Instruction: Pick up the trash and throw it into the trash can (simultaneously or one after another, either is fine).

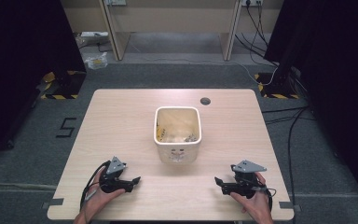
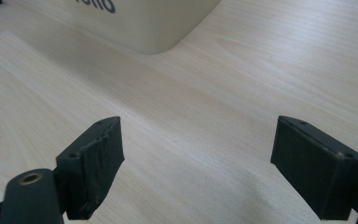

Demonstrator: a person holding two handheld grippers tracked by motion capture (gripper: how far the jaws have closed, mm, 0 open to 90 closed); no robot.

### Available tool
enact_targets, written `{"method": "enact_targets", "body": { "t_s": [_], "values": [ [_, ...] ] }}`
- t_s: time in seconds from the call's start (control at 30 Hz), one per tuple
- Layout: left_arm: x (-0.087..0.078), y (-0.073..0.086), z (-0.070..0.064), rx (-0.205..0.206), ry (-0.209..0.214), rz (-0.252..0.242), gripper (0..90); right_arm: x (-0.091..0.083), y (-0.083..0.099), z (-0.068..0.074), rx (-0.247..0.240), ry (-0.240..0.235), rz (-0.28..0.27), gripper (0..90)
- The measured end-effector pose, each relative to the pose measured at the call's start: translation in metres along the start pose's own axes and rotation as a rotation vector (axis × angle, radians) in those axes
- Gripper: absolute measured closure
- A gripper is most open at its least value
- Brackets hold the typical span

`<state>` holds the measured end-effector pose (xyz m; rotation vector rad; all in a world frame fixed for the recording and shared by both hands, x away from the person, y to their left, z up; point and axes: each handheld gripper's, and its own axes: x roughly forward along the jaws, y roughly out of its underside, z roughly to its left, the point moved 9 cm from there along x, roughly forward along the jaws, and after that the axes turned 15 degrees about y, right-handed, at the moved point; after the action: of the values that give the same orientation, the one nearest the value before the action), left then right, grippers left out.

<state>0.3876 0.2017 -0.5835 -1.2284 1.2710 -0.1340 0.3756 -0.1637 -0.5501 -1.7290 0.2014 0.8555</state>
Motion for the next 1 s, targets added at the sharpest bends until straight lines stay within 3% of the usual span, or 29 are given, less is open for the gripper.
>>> {"method": "enact_targets", "body": {
  "t_s": [0.37, 0.73, 1.0],
  "values": [
    [0.0, 0.0, 0.0, 0.0, 0.0, 0.0, 14.9, 0.001, 0.015, 0.006, 0.005, -0.007, 0.032, 16.6],
    [0.0, 0.0, 0.0, 0.0, -0.001, 0.001, 14.9, 0.003, 0.028, 0.011, -0.02, 0.003, 0.073, 16.5],
    [0.0, 0.0, 0.0, 0.0, -0.001, 0.001, 14.9, 0.002, 0.031, 0.013, -0.021, 0.001, 0.066, 15.8]
  ]
}}
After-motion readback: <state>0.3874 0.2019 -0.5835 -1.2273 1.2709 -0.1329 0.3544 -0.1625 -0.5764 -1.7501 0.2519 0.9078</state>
